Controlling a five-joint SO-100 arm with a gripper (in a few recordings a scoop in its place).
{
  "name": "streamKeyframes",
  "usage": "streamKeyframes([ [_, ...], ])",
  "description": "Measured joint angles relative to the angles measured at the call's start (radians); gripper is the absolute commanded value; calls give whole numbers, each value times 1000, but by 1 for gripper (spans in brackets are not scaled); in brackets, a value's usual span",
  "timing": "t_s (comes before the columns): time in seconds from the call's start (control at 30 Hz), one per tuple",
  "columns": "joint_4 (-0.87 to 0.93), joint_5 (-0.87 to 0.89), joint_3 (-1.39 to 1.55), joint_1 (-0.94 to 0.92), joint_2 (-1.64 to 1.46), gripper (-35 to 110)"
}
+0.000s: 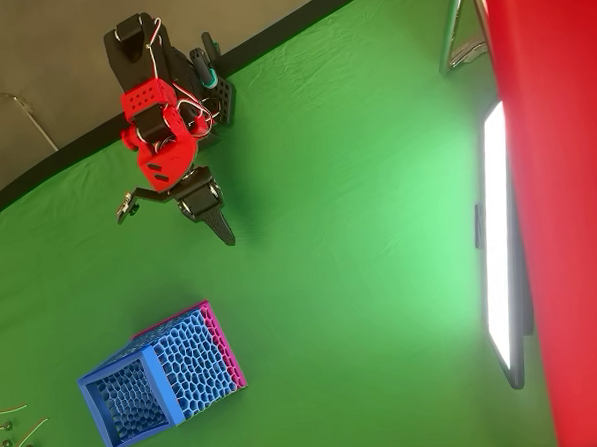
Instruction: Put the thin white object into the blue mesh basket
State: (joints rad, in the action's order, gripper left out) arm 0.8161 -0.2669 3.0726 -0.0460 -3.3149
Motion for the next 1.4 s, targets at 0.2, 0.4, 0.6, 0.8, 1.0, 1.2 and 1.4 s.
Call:
streamKeyframes([
  [0.2, 40, 57, 3, -3, -2, 1],
  [0.4, 41, 94, 3, -3, -3, 1],
  [0.6, 41, 103, 3, -3, -3, 1],
  [0.8, 41, 103, 3, -3, -3, 1],
  [1.0, 41, 103, 3, -3, -3, 1],
  [1.2, 41, 103, 3, -3, -3, 1],
  [1.4, 41, 103, 3, -3, -3, 1],
])
